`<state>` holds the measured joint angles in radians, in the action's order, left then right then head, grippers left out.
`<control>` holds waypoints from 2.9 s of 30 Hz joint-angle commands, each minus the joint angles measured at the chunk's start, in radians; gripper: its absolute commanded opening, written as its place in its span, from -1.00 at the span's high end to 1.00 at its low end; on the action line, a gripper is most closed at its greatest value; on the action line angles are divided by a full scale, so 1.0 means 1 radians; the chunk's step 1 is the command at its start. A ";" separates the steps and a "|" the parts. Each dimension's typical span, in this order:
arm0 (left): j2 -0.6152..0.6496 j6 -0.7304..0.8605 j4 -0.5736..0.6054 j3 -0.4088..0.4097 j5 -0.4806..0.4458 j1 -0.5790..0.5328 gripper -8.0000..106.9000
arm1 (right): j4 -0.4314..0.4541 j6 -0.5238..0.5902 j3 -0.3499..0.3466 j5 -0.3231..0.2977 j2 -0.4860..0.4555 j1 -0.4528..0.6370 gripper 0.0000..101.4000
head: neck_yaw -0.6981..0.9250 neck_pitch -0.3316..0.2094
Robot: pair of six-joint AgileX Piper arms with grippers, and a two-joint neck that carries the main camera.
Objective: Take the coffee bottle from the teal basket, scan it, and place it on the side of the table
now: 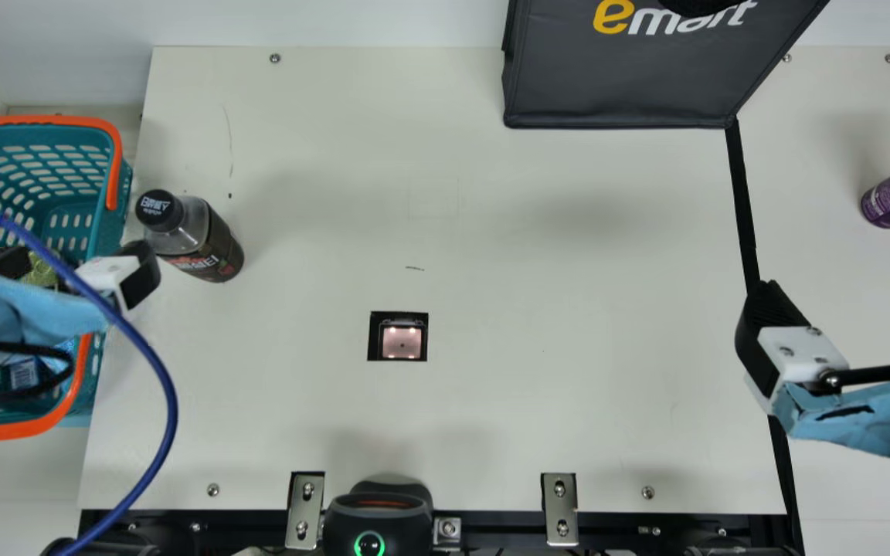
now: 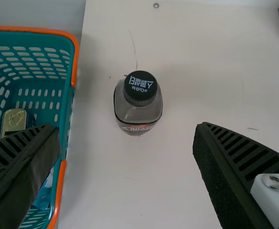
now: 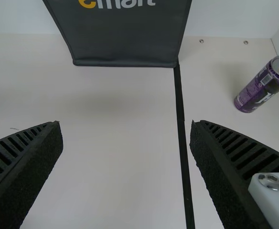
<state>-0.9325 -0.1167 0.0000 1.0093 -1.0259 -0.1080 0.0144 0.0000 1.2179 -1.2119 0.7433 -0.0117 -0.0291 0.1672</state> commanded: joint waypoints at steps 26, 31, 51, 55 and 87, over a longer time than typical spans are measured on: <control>-0.184 -0.120 -0.089 -0.212 0.432 -0.057 -0.71 | 0.000 0.000 0.000 0.000 0.000 0.000 -0.87 | 0.002 -0.029; -0.229 -0.129 -0.096 -0.212 0.489 -0.053 -0.71 | 0.000 0.000 0.000 0.000 0.000 0.000 -0.87 | 0.002 -0.029; -0.267 -0.194 -0.142 -0.193 0.513 -0.064 1.00 | 0.000 0.000 0.000 0.000 0.000 0.000 -0.87 | 0.002 -0.029; -0.244 -0.229 -0.160 -0.173 0.472 -0.092 1.00 | 0.000 0.000 0.000 0.000 0.000 0.000 -0.87 | 0.002 -0.029; -0.084 -0.678 -0.361 -0.056 -0.008 -0.742 1.00 | 0.000 0.000 0.000 0.000 0.000 0.000 -0.87 | 0.002 -0.029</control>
<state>-1.0139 -0.7491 -0.3505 0.9523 -1.0236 -0.7945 0.0144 0.0000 1.2179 -1.2119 0.7433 -0.0117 -0.0291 0.1672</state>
